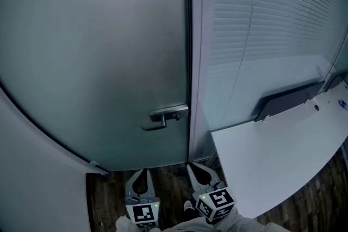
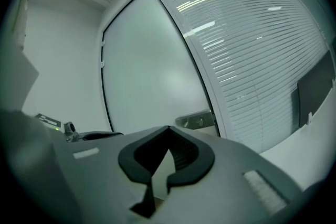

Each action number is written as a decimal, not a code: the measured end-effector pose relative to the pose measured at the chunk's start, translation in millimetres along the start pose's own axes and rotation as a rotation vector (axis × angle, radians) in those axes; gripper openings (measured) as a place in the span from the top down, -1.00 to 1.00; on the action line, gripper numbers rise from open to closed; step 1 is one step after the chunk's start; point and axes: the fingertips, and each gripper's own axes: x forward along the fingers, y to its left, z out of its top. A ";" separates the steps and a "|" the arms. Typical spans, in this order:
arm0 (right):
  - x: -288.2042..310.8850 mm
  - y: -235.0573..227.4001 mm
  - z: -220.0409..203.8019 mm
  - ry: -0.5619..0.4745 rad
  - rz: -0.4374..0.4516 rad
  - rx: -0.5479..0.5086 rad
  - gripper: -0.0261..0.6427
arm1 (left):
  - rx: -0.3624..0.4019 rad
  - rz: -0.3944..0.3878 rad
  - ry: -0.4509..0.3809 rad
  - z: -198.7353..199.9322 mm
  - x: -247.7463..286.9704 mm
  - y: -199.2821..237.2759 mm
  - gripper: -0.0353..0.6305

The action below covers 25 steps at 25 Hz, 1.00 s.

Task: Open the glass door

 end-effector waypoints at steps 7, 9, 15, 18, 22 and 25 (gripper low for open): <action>38.4 -31.2 14.3 0.013 -0.008 -0.004 0.92 | 0.107 0.033 0.041 -3.7 55.9 11.8 0.88; 44.2 -31.8 12.0 0.023 -0.009 0.001 0.91 | 0.132 0.015 0.073 -13.5 65.9 14.7 0.76; 56.3 -41.6 1.4 0.055 -0.056 0.016 0.92 | 0.228 -0.041 0.163 -43.0 100.4 27.2 0.46; 59.4 -45.9 0.8 0.058 -0.090 0.021 0.91 | 0.345 -0.074 0.197 -54.8 120.2 33.3 0.33; 58.5 -52.4 2.3 0.057 -0.140 0.017 0.91 | 0.533 -0.074 0.197 -64.4 145.1 41.0 0.29; 55.4 -58.8 2.4 0.052 -0.178 0.016 0.92 | 0.691 -0.069 0.162 -67.1 161.6 41.5 0.29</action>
